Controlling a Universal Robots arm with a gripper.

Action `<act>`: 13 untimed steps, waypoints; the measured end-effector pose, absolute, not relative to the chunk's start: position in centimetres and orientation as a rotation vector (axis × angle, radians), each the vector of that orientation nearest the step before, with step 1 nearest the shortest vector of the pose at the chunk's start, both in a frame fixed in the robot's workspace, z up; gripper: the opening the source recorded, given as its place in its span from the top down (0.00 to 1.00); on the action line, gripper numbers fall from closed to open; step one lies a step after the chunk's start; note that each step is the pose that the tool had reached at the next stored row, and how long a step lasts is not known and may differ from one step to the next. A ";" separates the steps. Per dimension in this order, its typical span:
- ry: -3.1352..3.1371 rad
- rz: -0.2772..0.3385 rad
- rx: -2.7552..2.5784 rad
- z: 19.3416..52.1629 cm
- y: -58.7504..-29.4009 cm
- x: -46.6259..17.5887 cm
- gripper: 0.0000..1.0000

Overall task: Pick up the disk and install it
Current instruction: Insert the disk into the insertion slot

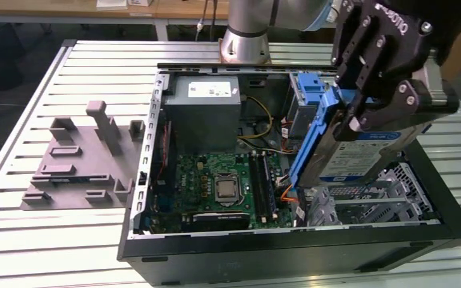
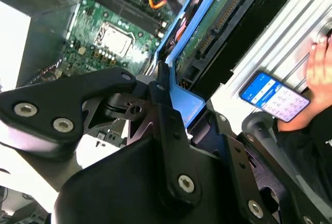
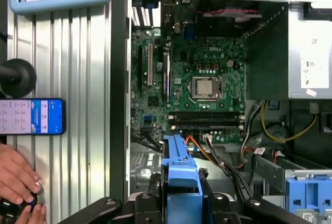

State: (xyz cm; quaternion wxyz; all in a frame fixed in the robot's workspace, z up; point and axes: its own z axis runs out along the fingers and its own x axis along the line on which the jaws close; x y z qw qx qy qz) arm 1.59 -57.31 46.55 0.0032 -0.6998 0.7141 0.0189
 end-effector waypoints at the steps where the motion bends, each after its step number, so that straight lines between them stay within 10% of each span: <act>1: 2.239 0.059 -2.194 46.5 -57.3 2.0 0.64; 13: 2.239 0.058 -2.194 45.7 -57.4 5.7 0.64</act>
